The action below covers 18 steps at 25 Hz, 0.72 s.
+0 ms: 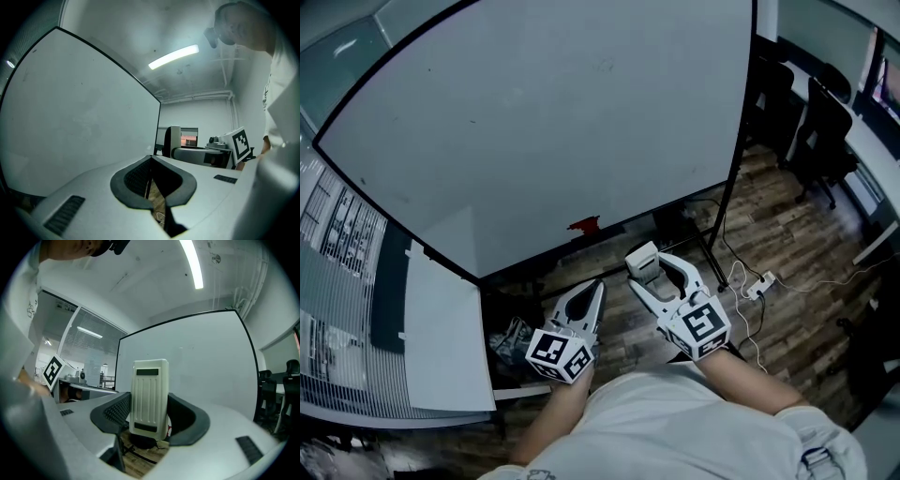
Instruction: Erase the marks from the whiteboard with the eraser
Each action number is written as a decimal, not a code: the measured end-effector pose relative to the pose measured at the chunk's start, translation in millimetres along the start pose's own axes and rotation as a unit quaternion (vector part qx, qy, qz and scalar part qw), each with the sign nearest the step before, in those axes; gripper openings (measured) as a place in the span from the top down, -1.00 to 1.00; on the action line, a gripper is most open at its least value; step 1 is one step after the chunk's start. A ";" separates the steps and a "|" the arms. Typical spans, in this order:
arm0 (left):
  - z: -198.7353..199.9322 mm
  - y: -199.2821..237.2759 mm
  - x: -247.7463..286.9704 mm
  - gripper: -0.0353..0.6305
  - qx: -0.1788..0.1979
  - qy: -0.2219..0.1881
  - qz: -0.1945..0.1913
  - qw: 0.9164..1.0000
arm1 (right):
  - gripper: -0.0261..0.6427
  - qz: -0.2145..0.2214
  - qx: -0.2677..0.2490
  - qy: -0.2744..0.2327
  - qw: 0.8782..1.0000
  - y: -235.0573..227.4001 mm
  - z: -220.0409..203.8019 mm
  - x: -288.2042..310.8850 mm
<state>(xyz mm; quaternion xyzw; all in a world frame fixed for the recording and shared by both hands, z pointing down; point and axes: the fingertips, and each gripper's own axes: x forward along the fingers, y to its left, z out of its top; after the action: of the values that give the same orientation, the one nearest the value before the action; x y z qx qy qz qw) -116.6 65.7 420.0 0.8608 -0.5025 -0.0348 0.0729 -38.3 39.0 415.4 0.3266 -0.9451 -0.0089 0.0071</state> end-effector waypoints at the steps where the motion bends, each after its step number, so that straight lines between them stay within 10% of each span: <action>1: 1.2 -4.5 -1.3 0.87 0.001 -0.002 0.000 1.000 | 0.19 0.002 0.001 -0.001 1.000 2.3 1.0 -3.6; 18: -19.6 -136.9 -4.9 0.87 -0.006 -0.020 0.027 0.999 | 0.19 0.035 -0.018 -0.012 0.999 5.4 -0.9 -134.2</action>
<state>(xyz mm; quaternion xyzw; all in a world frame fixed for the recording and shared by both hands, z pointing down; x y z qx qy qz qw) 1.3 138.2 417.3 0.8455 -0.5269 -0.0528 0.0685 63.9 126.1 415.4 0.2934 -0.9555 -0.0300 0.0020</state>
